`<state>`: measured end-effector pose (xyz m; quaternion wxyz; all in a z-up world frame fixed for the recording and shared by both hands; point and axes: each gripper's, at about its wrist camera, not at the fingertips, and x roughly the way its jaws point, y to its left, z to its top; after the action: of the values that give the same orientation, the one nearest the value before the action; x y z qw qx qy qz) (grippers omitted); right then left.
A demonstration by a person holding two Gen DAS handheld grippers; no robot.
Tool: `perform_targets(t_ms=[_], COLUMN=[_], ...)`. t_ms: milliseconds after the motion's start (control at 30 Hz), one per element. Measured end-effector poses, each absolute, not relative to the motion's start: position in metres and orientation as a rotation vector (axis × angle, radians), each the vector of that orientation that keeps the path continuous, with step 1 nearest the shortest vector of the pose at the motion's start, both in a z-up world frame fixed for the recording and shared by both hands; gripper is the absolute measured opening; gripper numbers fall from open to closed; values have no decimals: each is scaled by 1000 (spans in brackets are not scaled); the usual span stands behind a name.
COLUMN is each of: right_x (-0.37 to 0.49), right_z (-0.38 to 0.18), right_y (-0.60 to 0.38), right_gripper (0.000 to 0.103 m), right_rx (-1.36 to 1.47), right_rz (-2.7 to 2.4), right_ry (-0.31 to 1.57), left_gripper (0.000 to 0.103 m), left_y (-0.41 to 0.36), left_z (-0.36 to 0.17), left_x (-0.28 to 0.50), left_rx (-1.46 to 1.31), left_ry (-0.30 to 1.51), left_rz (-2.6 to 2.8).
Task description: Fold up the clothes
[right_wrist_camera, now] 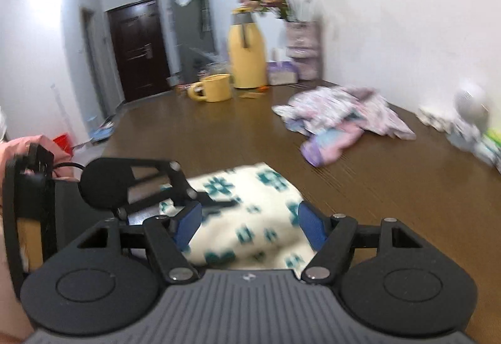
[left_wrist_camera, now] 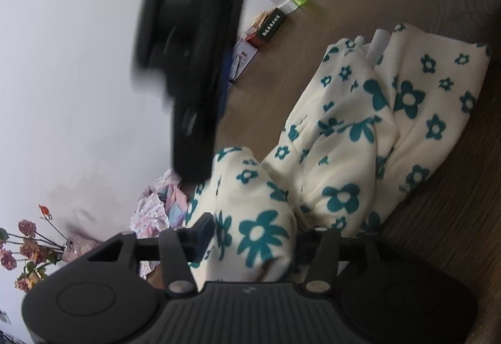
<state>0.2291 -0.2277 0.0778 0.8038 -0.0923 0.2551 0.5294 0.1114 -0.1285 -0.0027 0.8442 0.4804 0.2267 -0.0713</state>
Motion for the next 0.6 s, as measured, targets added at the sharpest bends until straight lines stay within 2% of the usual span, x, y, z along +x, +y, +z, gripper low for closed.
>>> perform_targets(t_ms=[67,100,133,400,600], right_x=[232,234,234,228,231], right_z=[81,80,79,55,29], right_y=[-211,-202,-196,-172,-188], right_gripper=[69,69,69,69,71], right_rx=[-242,-266,-290,-492,-411], right_rz=[1163,1179,1191,1184,1187], right_ry=[549,562,572,667,661], left_gripper=[69,78,82,82,82], left_y=[-124,-120,-116,-49,15], left_z=[8,14,21,50,63], left_x=[104,100,95,76,92], left_rx=[986,964,938,689,309], left_ry=[478,480,483,577,652], left_rz=[-178,-201,-229,-265,-251])
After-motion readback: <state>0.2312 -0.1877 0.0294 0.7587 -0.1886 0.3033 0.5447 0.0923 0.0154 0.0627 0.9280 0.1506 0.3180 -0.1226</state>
